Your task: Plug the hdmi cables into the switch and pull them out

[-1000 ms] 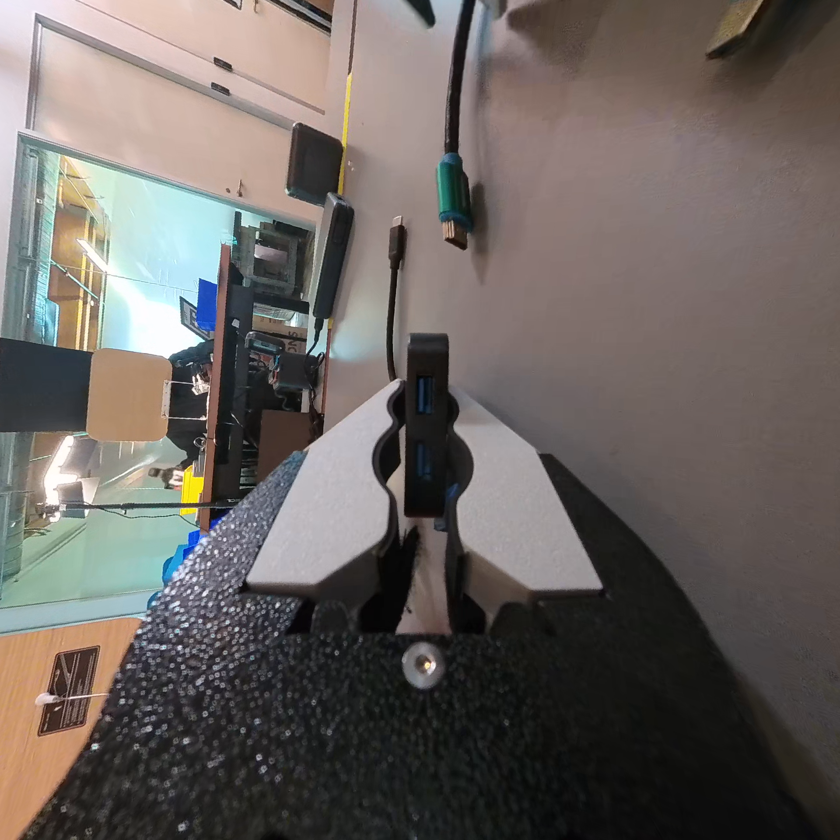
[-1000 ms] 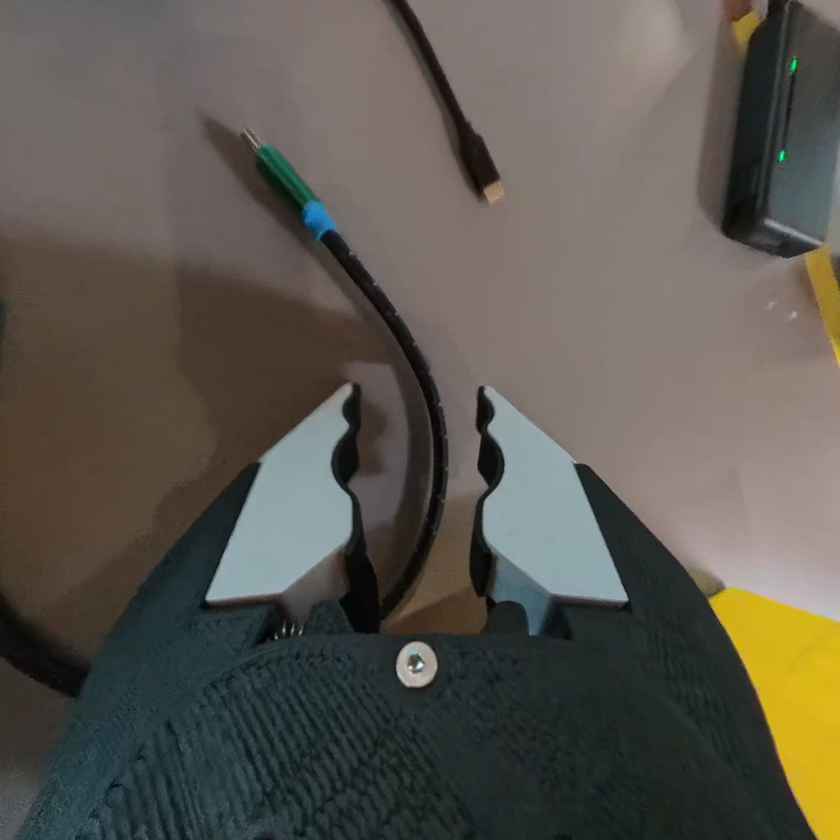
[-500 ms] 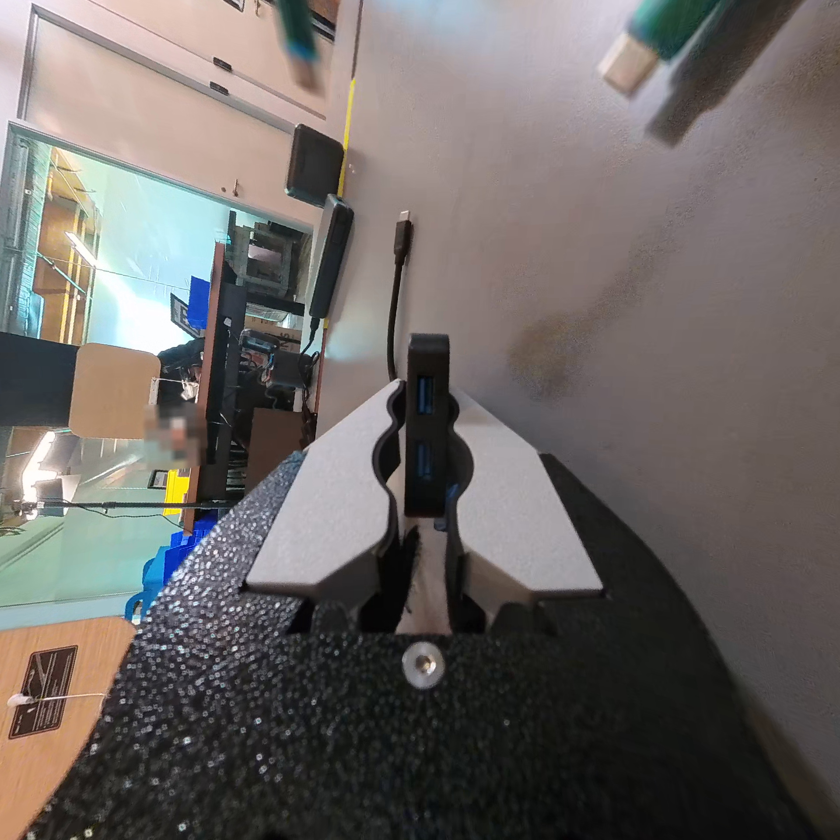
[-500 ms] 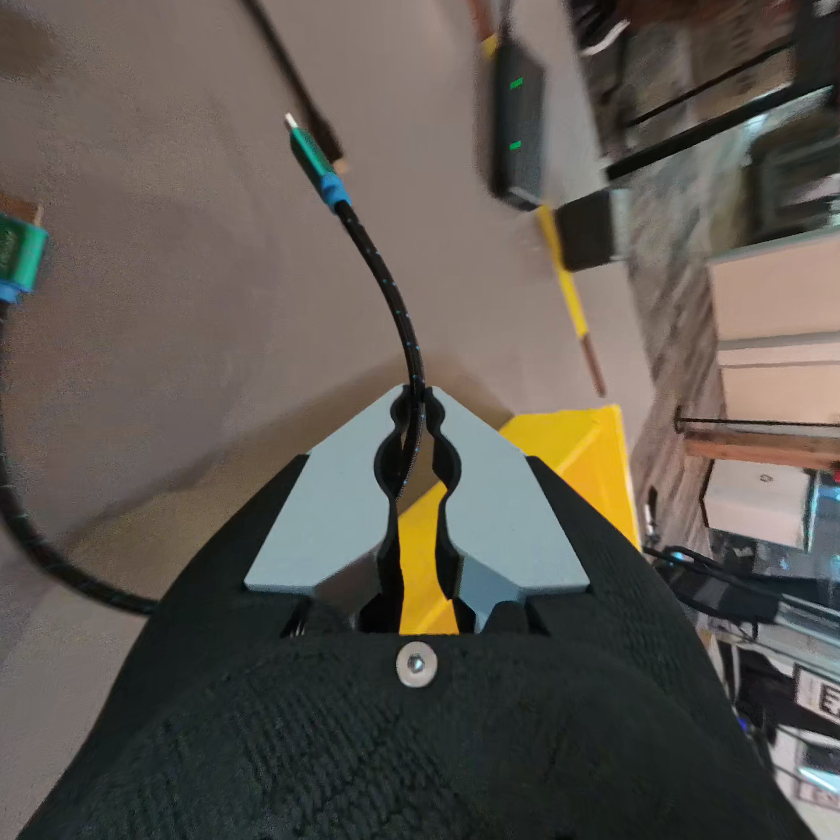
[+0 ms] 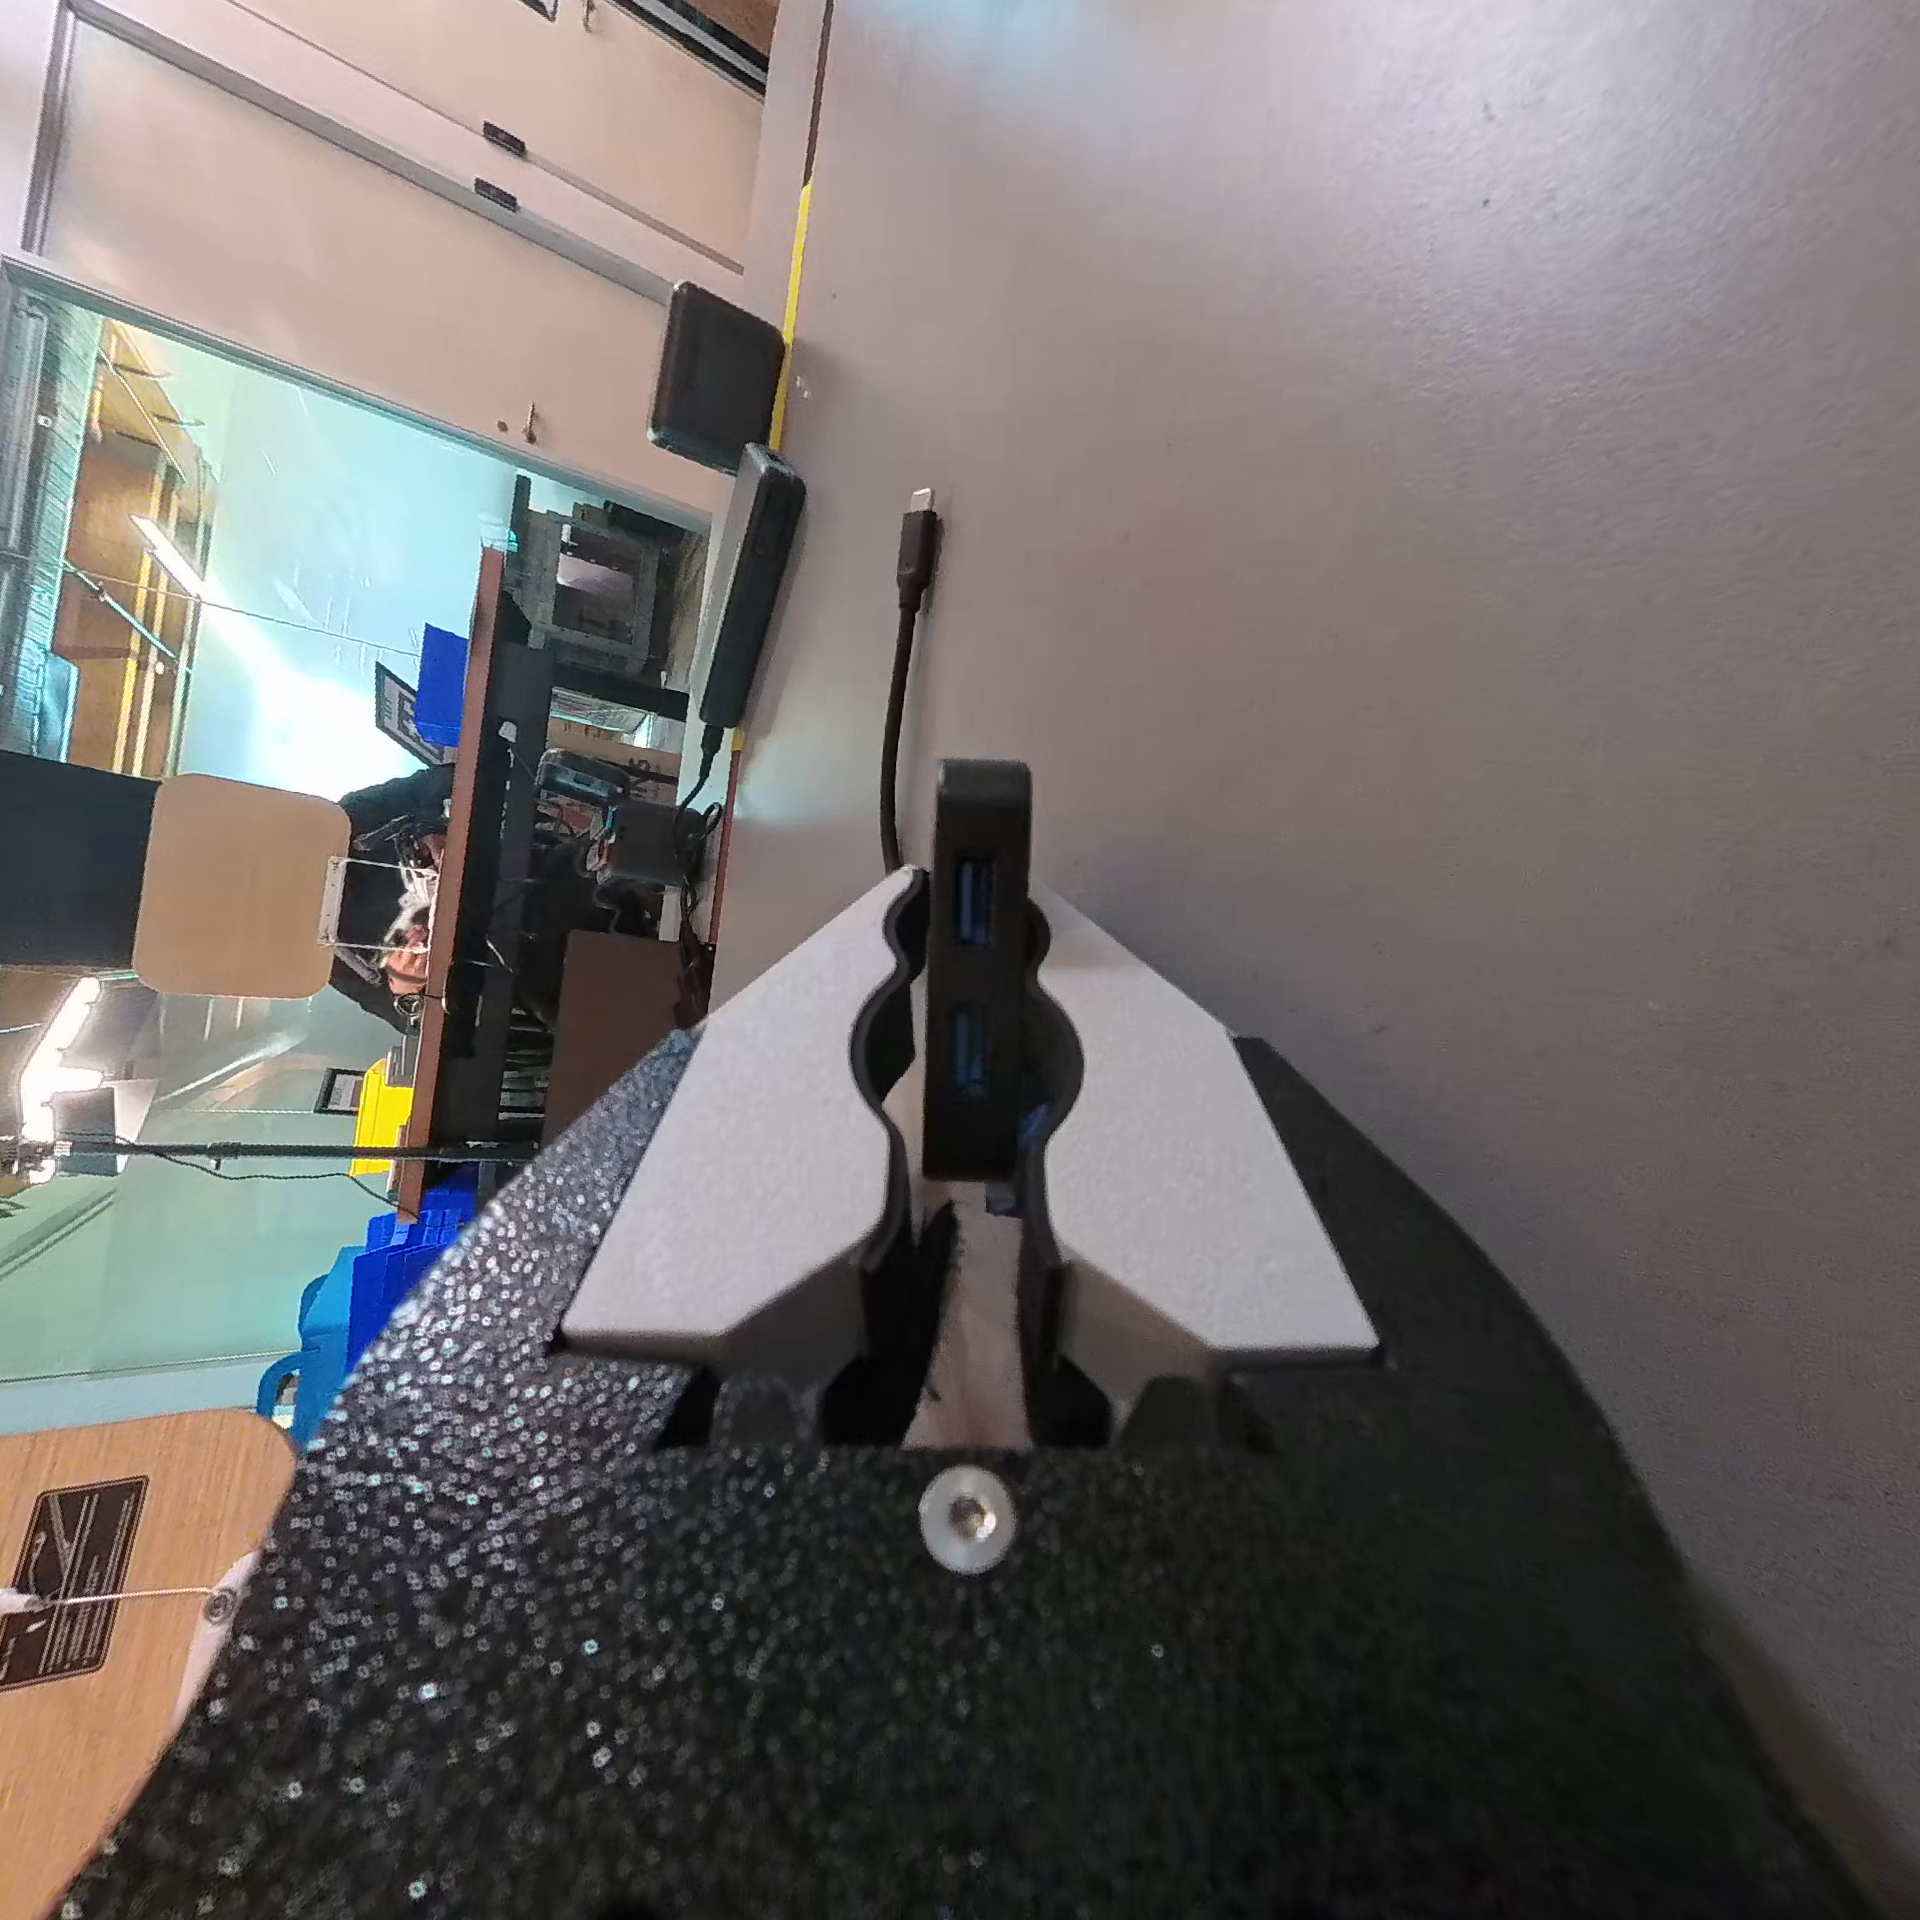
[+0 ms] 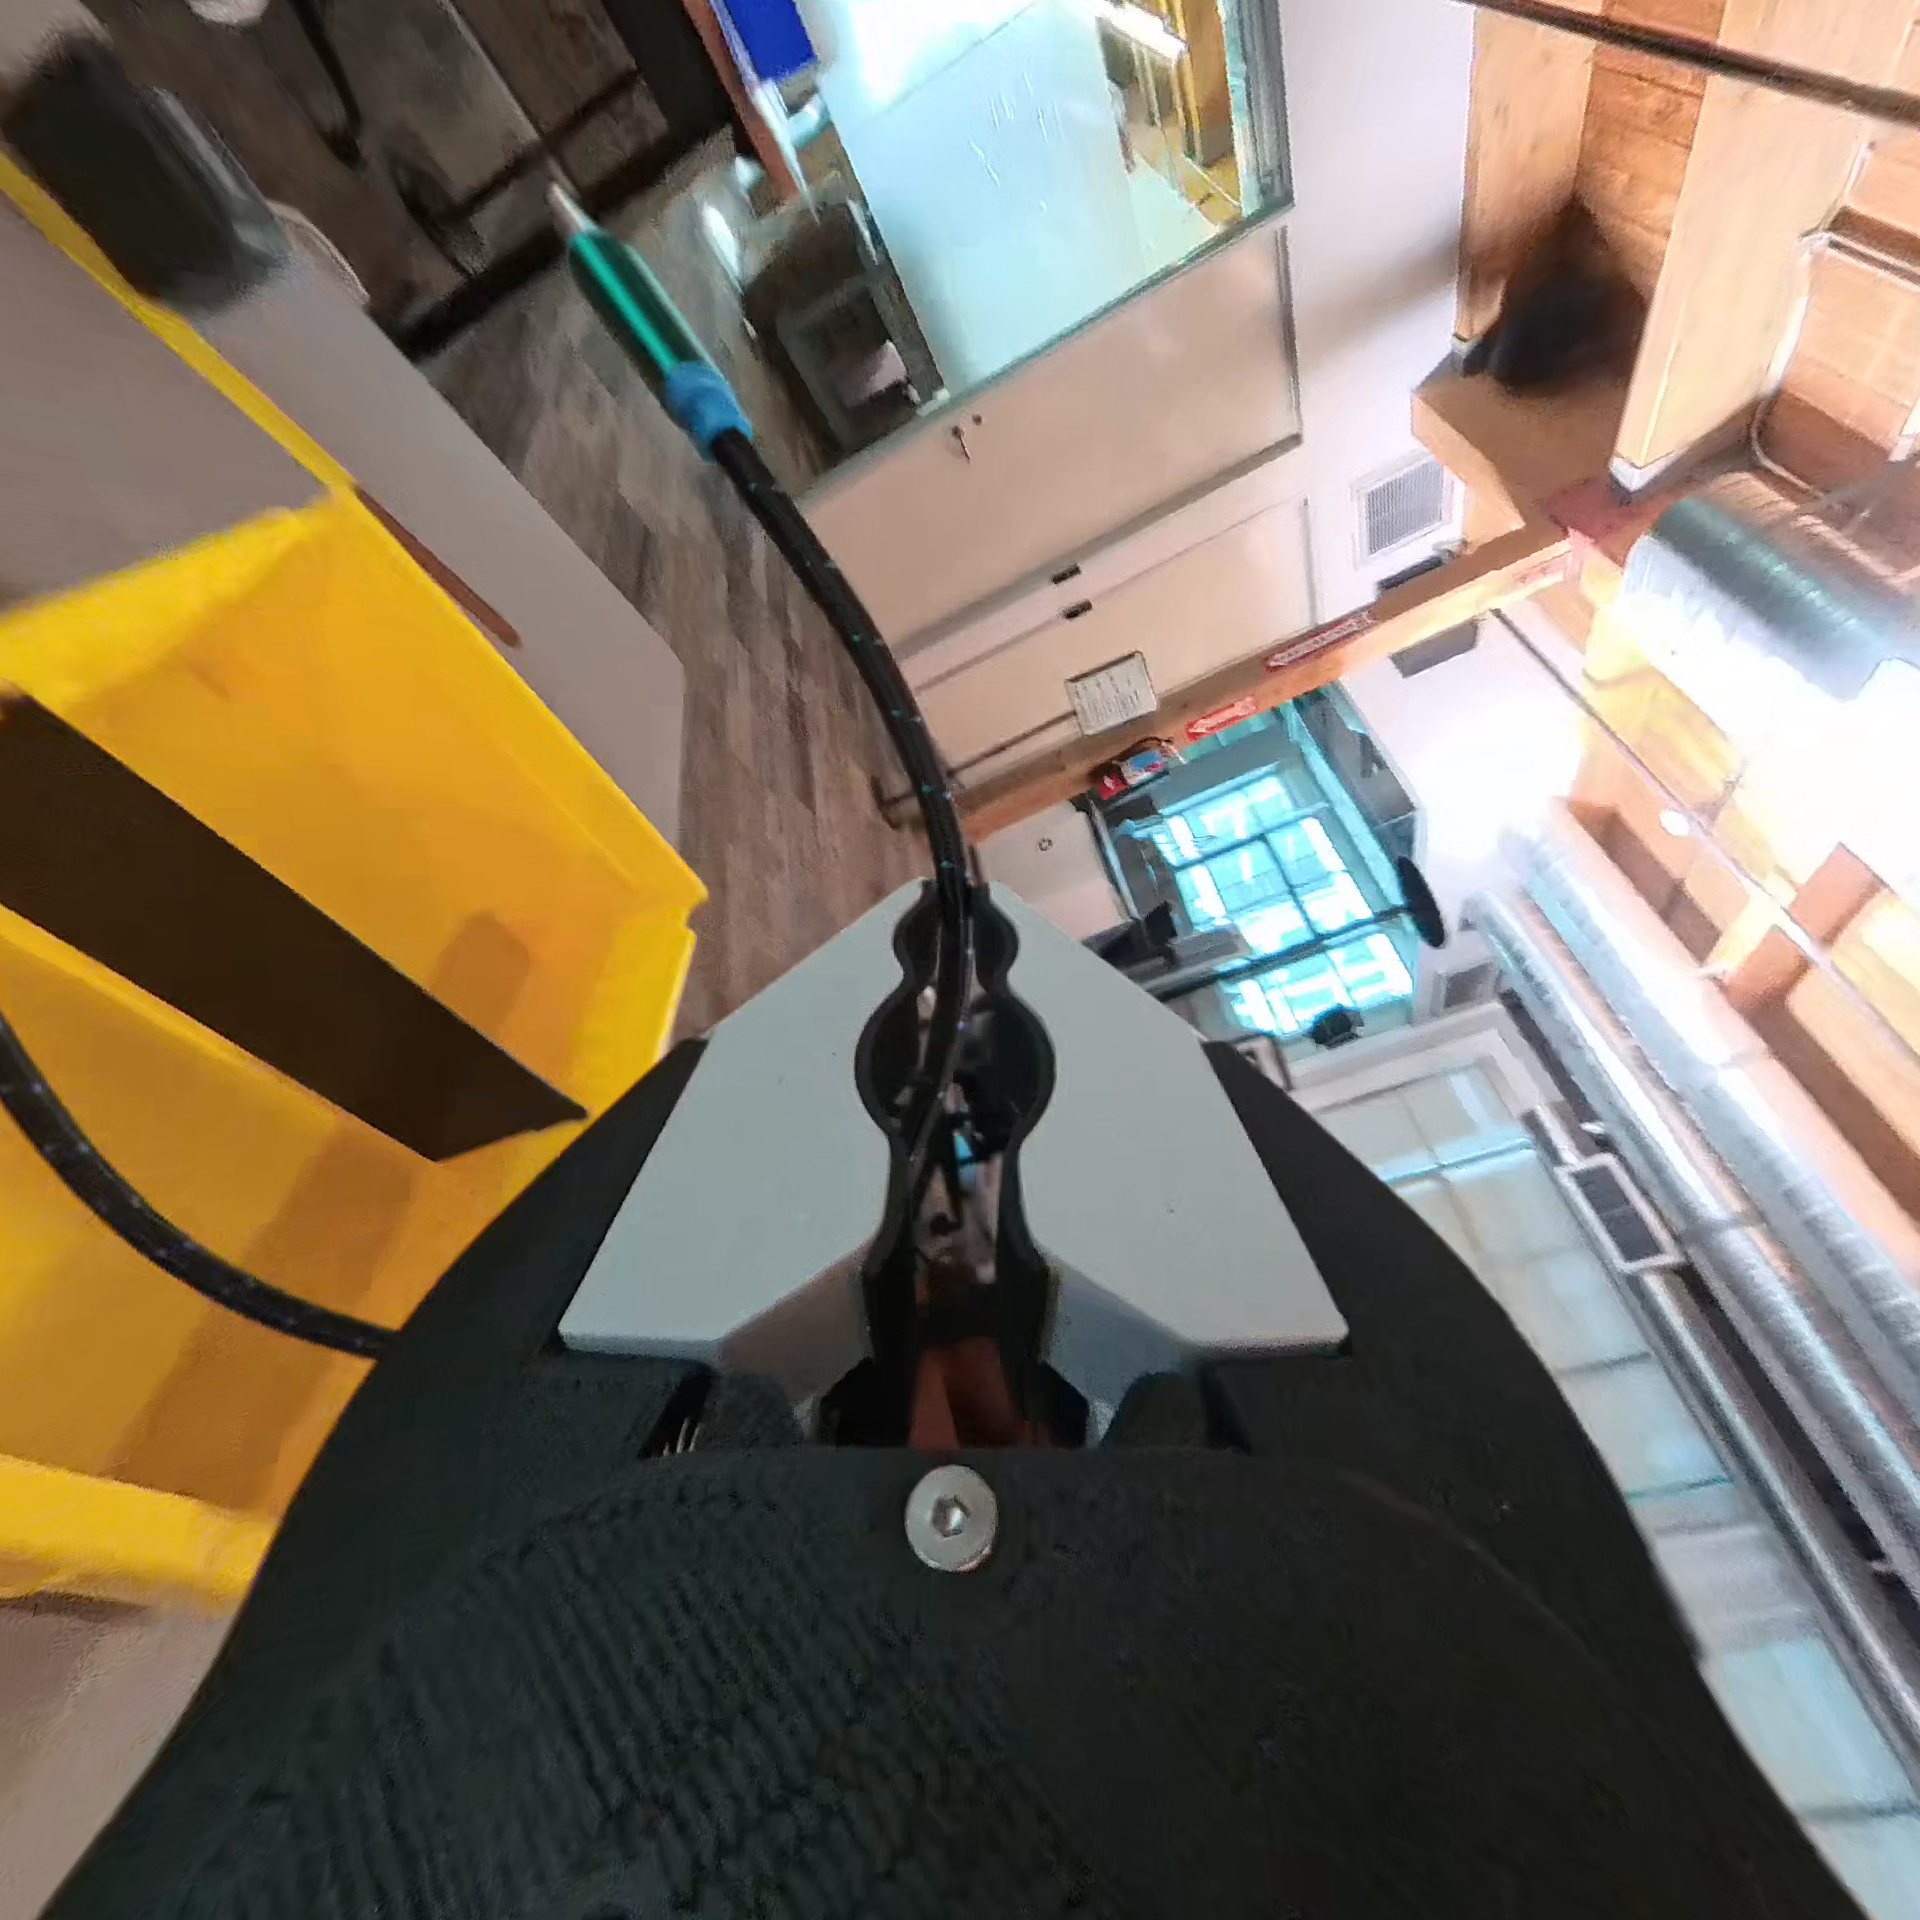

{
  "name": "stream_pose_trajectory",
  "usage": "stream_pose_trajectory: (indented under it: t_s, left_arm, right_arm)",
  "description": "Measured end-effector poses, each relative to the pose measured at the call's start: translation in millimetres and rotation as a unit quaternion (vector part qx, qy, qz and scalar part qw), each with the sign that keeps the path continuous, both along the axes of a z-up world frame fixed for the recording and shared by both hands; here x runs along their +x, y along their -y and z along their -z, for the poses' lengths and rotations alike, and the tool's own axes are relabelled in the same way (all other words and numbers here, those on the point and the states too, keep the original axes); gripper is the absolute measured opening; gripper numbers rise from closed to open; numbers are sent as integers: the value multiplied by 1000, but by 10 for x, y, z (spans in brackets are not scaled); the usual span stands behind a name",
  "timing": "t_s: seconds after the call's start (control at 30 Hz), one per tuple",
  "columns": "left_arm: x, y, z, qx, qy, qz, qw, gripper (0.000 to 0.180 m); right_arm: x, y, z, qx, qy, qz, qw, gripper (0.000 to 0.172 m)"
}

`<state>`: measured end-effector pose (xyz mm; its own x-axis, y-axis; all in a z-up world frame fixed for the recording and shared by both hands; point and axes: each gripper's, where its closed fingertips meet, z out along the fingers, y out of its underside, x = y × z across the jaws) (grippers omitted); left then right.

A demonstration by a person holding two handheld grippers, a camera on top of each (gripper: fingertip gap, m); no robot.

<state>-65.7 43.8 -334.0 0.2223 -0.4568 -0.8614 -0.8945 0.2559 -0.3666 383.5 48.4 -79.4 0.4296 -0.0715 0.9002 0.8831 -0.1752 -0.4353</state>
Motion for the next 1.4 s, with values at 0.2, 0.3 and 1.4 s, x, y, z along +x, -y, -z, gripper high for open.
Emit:
stream_pose_trajectory:
  t_s: [0.2, 0.3, 1.4]
  left_arm:
    - [-2, 1, 0, -2, 3, -2, 1000, 12]
    - [-4, 3, 0, -1, 3, -2, 1000, 12]
    - [499, 678, -527, -46, 199, 222, 953, 11]
  right_arm:
    - [25, -5, 753, -49, 103, -11, 993, 5]
    - [-58, -4, 1111, -108, 152, -38, 982, 4]
    - [-4042, 693, 2064, -262, 144, -550, 780, 41]
